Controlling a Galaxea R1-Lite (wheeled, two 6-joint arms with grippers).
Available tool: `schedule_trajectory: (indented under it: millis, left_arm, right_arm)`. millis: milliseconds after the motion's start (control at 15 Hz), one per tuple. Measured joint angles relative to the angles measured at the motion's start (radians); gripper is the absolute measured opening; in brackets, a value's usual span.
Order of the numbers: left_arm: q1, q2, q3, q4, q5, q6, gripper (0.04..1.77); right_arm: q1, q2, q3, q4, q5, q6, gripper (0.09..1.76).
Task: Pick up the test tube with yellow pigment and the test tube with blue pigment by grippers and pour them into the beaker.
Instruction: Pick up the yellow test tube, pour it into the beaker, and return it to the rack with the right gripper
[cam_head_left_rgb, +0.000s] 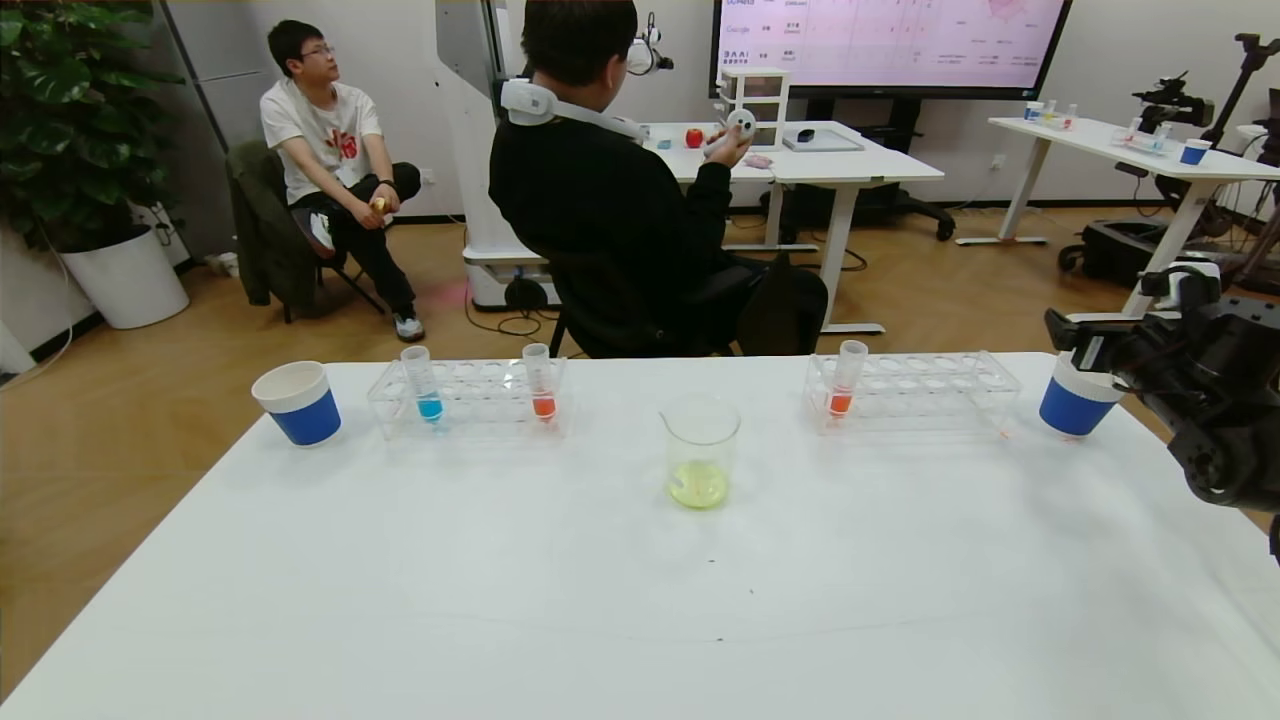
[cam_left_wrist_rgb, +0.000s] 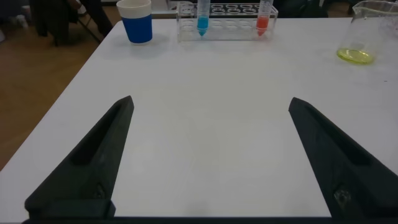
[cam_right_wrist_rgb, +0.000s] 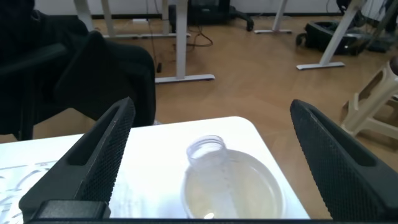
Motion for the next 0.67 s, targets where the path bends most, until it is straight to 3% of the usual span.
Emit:
schedule_trajectory:
  millis: [333, 667]
  left_arm:
    - [0.0, 0.0, 0.0, 0.0, 0.0, 0.0, 1.74]
    - [0.0, 0.0, 0.0, 0.0, 0.0, 0.0, 1.74]
  right_arm:
    - [0.177, -0.079, 0.03, 0.001, -0.033, 0.004, 1.74]
    - [0.366, -0.251, 0.18, -0.011, -0.096, 0.004, 1.74]
